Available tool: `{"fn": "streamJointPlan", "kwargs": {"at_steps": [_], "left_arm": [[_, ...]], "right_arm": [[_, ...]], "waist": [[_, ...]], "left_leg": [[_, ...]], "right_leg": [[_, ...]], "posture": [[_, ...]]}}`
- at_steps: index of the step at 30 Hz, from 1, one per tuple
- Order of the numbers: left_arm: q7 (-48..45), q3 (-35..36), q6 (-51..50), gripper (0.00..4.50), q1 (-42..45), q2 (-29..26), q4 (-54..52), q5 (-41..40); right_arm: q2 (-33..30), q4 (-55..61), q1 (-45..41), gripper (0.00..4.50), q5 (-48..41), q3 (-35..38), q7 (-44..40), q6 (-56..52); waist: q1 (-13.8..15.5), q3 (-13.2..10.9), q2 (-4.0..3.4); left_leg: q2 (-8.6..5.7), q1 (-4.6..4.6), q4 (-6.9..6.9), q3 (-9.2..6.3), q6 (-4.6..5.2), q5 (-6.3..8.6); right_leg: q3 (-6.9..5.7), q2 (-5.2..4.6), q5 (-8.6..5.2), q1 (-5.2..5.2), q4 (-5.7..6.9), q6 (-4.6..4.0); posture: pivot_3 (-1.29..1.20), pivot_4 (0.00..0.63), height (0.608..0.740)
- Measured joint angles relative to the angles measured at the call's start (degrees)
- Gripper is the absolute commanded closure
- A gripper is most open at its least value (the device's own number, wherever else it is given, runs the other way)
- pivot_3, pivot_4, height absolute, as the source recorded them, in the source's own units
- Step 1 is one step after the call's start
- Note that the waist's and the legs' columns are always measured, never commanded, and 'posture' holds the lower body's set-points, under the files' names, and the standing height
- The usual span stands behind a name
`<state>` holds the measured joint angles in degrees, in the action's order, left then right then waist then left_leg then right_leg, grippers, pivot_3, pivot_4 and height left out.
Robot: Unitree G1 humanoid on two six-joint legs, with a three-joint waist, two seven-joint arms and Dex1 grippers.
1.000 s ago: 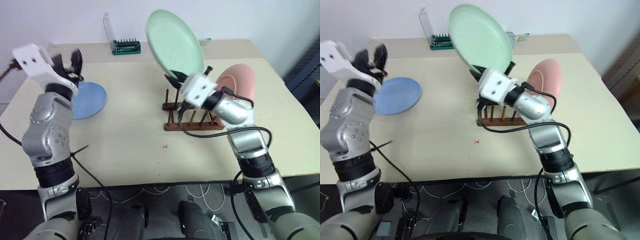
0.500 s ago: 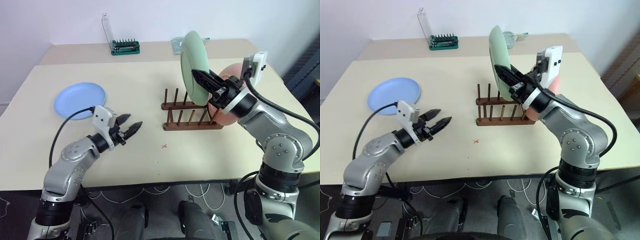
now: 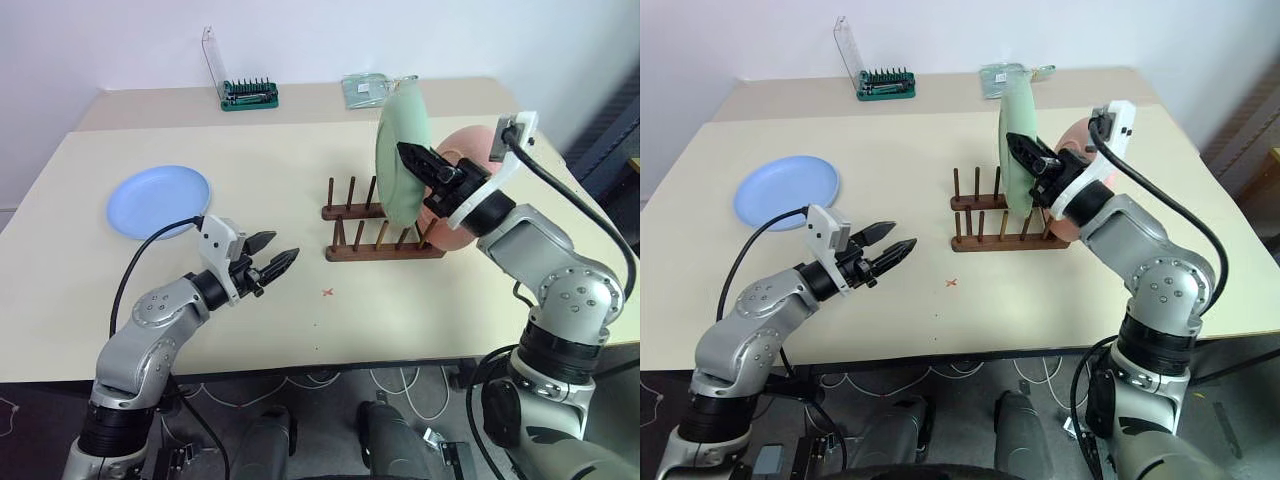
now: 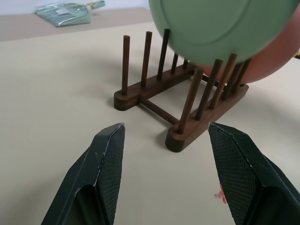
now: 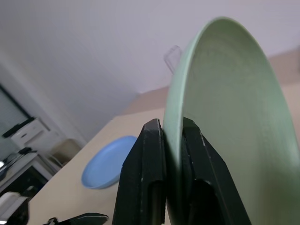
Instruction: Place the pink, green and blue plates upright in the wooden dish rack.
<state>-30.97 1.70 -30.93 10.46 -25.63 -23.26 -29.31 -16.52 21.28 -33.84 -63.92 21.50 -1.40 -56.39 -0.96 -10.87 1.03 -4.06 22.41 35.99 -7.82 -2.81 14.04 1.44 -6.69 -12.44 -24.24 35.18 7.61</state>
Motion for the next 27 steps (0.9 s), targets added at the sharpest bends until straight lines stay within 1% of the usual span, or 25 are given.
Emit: {"fn": "streamJointPlan", "kwargs": {"at_steps": [3, 4, 5, 10, 17, 21, 27], "left_arm": [[0.01, -0.14, 0.01, 1.64, 0.0, 0.22, 0.0, 0.08], [0.01, -0.16, 0.02, 1.55, 0.0, 0.36, 0.0, 0.09], [0.01, -0.2, 0.03, 1.55, 0.0, 0.46, 0.01, 0.11], [0.01, -0.22, 0.23, 1.55, 0.0, 0.65, 0.07, 0.28], [0.04, -0.22, 0.35, 1.55, 0.03, 0.88, 0.58, 0.66], [0.8, -0.09, 0.72, 1.55, 0.16, 1.05, 1.52, 1.34], [2.64, 1.96, 1.6, 1.55, 1.62, 1.56, 4.13, 2.01]], "right_arm": [[0.37, -0.06, 0.08, 4.31, -0.84, -0.1, 2.69, 0.4], [0.43, -0.18, 0.35, 3.64, -0.84, -0.41, 3.39, 0.44], [0.46, -0.29, 0.58, 3.33, -0.87, -0.75, 3.81, 0.45], [-0.62, -0.33, 0.74, 0.92, 0.29, -2.36, 3.83, 1.54], [-6.83, -0.13, 0.56, 0.92, 7.48, -6.04, -1.56, 5.24], [-13.42, 1.05, -1.54, 0.92, 15.84, -10.91, -8.07, 10.34], [-18.09, 1.92, -4.64, 0.92, 26.24, -16.75, -15.41, 17.26]], "waist": [[0.0, 0.01, -0.01], [0.0, 0.01, -0.01], [-0.01, 0.0, -0.02], [0.05, 0.0, -0.03], [0.03, -0.01, -0.04], [0.07, -0.02, -0.06], [0.14, -0.02, -0.05]], "left_leg": [[0.0, 0.0, 0.0, -0.01, 0.0, 0.0], [0.0, 0.0, 0.0, -0.01, 0.0, 0.0], [0.0, 0.0, 0.0, 0.0, 0.01, 0.0], [0.0, 0.0, 0.0, 0.0, 0.01, 0.0], [0.0, 0.0, 0.0, 0.02, 0.02, 0.01], [0.0, 0.01, 0.0, 0.03, 0.02, 0.01], [0.0, 0.01, 0.0, 0.03, 0.02, 0.01]], "right_leg": [[-0.01, 0.0, 0.0, 0.0, 0.0, 0.0], [-0.01, 0.0, 0.0, 0.0, 0.0, 0.0], [0.0, 0.0, 0.0, 0.0, 0.0, 0.0], [-0.01, 0.0, 0.0, 0.0, 0.0, 0.0], [-0.01, 0.0, -0.01, 0.0, -0.01, 0.01], [-0.01, 0.0, -0.01, 0.0, -0.02, 0.02], [-0.01, 0.0, -0.01, 0.0, -0.06, 0.02]], "posture": [[0.0, 0.15, 0.74], [0.0, 0.15, 0.74], [0.0, 0.15, 0.74], [0.0, 0.15, 0.74], [0.0, 0.15, 0.74], [0.0, 0.15, 0.74], [0.0, 0.15, 0.74]]}}
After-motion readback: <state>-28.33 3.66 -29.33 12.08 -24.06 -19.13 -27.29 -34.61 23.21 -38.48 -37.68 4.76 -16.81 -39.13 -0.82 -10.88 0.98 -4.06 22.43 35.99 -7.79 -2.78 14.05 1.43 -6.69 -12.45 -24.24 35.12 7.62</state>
